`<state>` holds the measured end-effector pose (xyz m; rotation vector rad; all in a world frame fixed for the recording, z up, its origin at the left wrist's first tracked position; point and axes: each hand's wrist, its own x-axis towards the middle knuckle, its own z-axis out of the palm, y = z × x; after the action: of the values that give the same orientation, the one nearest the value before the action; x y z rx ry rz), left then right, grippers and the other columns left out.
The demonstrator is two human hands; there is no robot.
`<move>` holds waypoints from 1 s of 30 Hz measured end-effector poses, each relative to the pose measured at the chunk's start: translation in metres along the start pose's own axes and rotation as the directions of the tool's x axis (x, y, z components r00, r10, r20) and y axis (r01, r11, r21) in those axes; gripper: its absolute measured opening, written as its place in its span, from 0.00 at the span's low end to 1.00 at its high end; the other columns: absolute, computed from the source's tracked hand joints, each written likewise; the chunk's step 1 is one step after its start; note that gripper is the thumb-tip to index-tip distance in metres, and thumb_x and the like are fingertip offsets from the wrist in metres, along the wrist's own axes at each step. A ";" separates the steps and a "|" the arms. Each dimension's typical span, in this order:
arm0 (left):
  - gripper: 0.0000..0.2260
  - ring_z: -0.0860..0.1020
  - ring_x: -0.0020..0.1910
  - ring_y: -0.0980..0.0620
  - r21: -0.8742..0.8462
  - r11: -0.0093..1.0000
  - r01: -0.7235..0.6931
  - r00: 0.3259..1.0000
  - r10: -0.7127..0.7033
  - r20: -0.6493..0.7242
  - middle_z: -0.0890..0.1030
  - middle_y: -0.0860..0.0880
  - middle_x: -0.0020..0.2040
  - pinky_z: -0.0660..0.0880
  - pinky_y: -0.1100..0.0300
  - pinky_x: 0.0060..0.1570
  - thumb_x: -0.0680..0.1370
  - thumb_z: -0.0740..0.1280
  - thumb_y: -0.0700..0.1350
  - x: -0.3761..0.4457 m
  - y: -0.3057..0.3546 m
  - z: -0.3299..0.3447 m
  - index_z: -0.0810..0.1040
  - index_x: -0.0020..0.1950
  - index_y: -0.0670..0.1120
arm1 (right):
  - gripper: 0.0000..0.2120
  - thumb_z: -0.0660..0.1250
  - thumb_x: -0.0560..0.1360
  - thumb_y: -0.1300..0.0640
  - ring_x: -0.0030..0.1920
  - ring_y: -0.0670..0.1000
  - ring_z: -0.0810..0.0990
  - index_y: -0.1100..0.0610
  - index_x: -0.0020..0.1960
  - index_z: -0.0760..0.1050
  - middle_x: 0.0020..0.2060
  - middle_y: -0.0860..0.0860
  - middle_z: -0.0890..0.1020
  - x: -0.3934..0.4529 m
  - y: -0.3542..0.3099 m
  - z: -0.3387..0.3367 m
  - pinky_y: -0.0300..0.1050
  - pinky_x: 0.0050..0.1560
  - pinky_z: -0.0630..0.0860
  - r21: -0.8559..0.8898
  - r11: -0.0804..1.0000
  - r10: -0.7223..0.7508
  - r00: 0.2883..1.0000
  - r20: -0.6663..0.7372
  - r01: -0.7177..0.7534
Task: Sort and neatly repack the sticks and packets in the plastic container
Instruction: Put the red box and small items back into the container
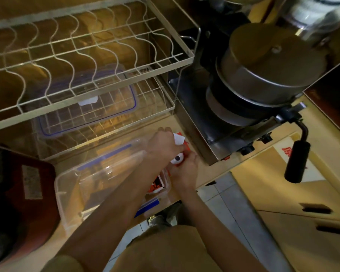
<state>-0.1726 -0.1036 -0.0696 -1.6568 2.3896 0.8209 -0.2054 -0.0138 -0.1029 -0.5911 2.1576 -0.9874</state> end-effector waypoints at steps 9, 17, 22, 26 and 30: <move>0.24 0.73 0.60 0.42 0.029 0.998 0.064 0.997 -0.063 -0.039 0.73 0.41 0.60 0.72 0.52 0.54 0.71 0.68 0.52 0.010 0.012 0.009 0.67 0.61 0.40 | 0.24 0.72 0.68 0.50 0.52 0.47 0.74 0.54 0.61 0.69 0.57 0.48 0.73 0.003 0.002 -0.003 0.40 0.51 0.72 -0.054 0.998 -0.019 1.000 0.008 0.019; 0.23 0.76 0.43 0.45 -0.174 0.983 0.050 0.994 -0.066 -0.089 0.79 0.42 0.47 0.69 0.56 0.38 0.67 0.72 0.56 0.002 0.002 -0.015 0.75 0.51 0.40 | 0.30 0.70 0.57 0.37 0.44 0.46 0.81 0.51 0.53 0.72 0.49 0.48 0.80 0.012 0.004 -0.009 0.39 0.41 0.78 -0.089 0.996 0.004 0.997 0.079 0.003; 0.22 0.78 0.44 0.51 -0.352 0.936 0.022 0.981 -0.088 -0.174 0.83 0.45 0.49 0.73 0.57 0.40 0.64 0.75 0.54 -0.021 -0.021 -0.051 0.80 0.52 0.42 | 0.20 0.76 0.63 0.50 0.41 0.43 0.79 0.52 0.50 0.71 0.44 0.45 0.79 0.011 -0.009 -0.024 0.36 0.40 0.77 -0.086 0.992 -0.082 0.994 0.079 0.089; 0.25 0.76 0.43 0.53 -0.418 0.906 0.067 0.965 -0.165 -0.202 0.81 0.47 0.48 0.72 0.60 0.42 0.64 0.77 0.50 -0.051 -0.056 -0.071 0.78 0.57 0.41 | 0.18 0.77 0.64 0.53 0.37 0.37 0.76 0.51 0.47 0.71 0.38 0.41 0.76 0.000 -0.036 -0.029 0.28 0.35 0.72 0.012 0.985 -0.171 0.981 0.095 0.170; 0.26 0.77 0.45 0.52 -0.421 0.896 0.143 0.949 -0.244 -0.198 0.80 0.49 0.48 0.72 0.59 0.43 0.63 0.78 0.49 -0.073 -0.092 -0.064 0.78 0.57 0.44 | 0.21 0.77 0.62 0.51 0.39 0.40 0.78 0.54 0.50 0.73 0.41 0.46 0.80 -0.007 -0.060 -0.015 0.27 0.33 0.73 0.057 0.973 -0.230 0.965 0.129 0.224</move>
<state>-0.0481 -0.0978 -0.0203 -2.2344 2.2537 1.1973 -0.2047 -0.0384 -0.0454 -0.8748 1.9767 -1.0778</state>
